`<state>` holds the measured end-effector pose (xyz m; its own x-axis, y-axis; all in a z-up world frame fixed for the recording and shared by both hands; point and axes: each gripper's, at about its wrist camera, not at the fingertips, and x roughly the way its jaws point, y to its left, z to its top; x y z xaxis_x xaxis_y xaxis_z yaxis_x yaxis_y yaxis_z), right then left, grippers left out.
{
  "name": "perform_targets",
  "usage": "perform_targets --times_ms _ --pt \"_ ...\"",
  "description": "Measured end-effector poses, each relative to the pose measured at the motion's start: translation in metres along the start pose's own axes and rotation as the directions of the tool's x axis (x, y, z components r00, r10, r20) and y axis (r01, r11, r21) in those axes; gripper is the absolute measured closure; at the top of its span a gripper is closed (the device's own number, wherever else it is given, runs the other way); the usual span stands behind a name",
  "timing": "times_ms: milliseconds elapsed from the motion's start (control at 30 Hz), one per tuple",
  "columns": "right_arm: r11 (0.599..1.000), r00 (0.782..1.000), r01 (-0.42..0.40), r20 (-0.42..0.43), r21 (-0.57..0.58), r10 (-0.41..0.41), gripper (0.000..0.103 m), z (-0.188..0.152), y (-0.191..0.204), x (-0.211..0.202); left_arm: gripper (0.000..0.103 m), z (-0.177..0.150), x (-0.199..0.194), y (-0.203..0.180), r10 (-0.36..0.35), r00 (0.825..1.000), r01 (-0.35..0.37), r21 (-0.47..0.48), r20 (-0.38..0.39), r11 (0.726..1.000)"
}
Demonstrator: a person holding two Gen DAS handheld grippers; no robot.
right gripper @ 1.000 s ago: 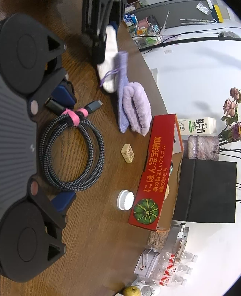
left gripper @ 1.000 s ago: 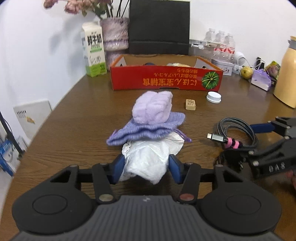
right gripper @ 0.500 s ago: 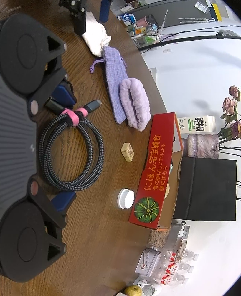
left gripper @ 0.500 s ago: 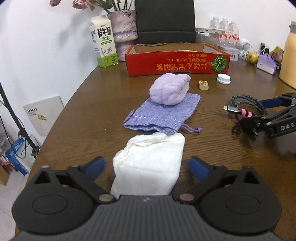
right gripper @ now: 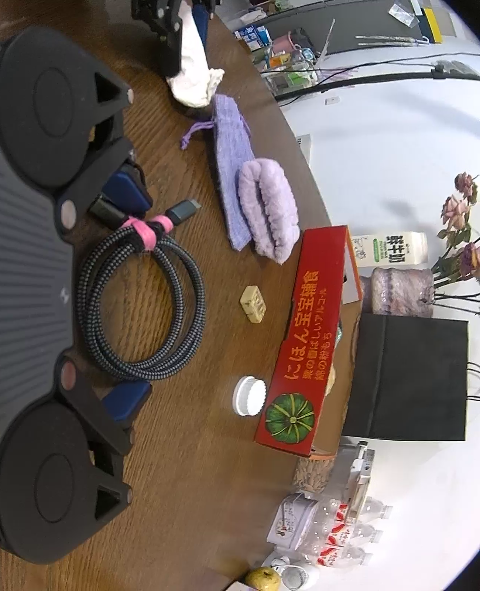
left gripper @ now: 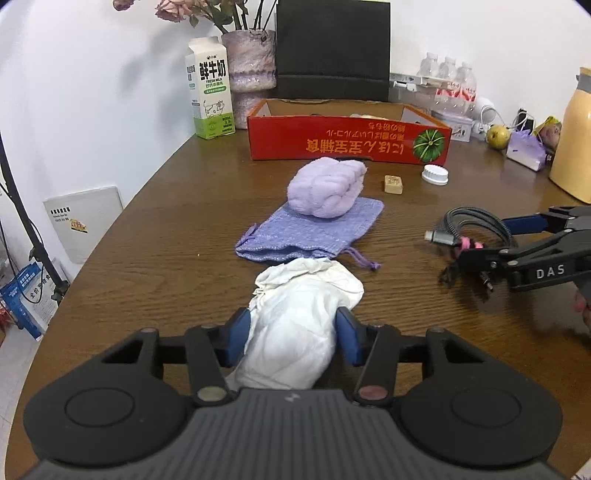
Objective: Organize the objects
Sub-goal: 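Pull the white cloth out with the left gripper while the right grasps the black braided cable, then carry the white cloth and the cable with both grippers over the box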
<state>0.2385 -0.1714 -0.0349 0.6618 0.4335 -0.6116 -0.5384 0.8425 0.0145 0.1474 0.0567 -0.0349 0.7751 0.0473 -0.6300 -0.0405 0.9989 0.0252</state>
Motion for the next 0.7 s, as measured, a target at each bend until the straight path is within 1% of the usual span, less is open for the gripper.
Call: perform_targets --times_ms 33,267,367,433,533,633,700 --pt "1.000 1.000 -0.003 0.010 -0.001 0.003 0.011 -0.001 0.001 -0.002 0.052 -0.001 -0.003 0.000 -0.004 1.000 0.004 -0.004 0.003 1.000" --pt "1.000 1.000 0.000 0.024 0.001 0.000 0.011 -0.005 0.009 -0.013 0.050 0.001 -0.021 0.005 -0.007 0.999 0.008 -0.019 0.040 1.000" --pt "1.000 1.000 -0.006 0.030 0.009 0.006 0.011 -0.005 0.010 -0.017 0.050 0.000 -0.018 0.008 -0.003 0.999 0.004 -0.036 0.032 0.999" --pt "1.000 1.000 -0.007 0.018 0.004 0.007 0.011 -0.006 0.013 -0.016 0.050 -0.001 -0.016 0.010 -0.005 1.000 0.006 -0.045 0.024 0.999" --pt "1.000 1.000 -0.016 -0.001 0.000 0.016 0.008 -0.005 0.016 -0.013 0.050 -0.002 -0.015 0.011 -0.010 1.000 0.011 -0.049 0.023 0.999" --pt "1.000 1.000 -0.009 -0.018 0.002 0.009 0.000 -0.002 0.018 -0.007 0.050 -0.001 -0.015 0.011 -0.009 1.000 0.010 -0.057 0.025 0.998" --pt "1.000 0.999 -0.031 -0.030 0.006 0.031 0.000 -0.003 0.019 -0.003 0.050 -0.001 -0.015 0.012 -0.008 1.000 0.009 -0.061 0.024 0.998"
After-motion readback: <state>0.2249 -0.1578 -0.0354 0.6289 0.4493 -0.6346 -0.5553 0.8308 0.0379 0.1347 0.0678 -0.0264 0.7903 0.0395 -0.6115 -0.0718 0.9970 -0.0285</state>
